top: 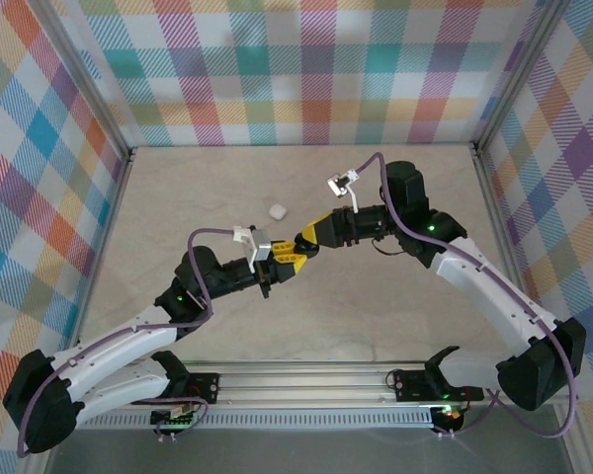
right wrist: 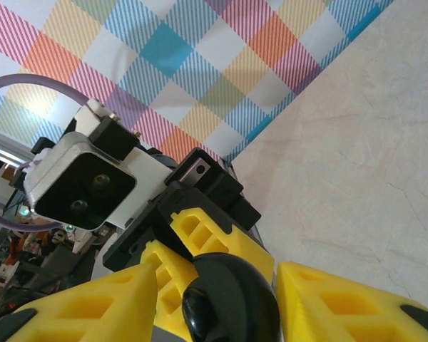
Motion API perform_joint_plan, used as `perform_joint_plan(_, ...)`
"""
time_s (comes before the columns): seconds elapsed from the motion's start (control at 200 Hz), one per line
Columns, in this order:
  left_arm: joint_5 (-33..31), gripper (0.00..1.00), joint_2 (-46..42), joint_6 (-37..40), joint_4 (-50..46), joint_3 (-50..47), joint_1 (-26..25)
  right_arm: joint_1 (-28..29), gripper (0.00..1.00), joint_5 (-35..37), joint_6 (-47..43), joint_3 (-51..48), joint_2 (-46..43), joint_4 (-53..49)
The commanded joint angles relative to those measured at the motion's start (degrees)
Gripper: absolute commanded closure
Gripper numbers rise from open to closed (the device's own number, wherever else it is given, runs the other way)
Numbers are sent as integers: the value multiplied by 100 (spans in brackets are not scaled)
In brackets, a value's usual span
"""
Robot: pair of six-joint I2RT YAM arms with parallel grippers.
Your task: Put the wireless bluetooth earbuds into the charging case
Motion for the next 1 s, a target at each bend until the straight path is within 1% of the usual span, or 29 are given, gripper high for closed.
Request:
perform_joint_plan(0.0,11,100,145,-173,315,244,-95,35,53,-538,-105,-62,58,2)
perform_joint_plan(0.145,6,100,234,-229,403,236,-91,35,54,-656,-101,-55,86,-60)
perform_joint_plan(0.485,-235,100,234,-243,171,108,-95,36,53,-702,-122,-94,-87,45)
perform_joint_plan(0.715,-345,100,178,-298,129,9,-99,28,49,-647,-138,-161,-279,243)
perform_joint_plan(0.995,-385,100,147,-312,96,-19,-97,29,49,-507,-215,-156,-452,182)
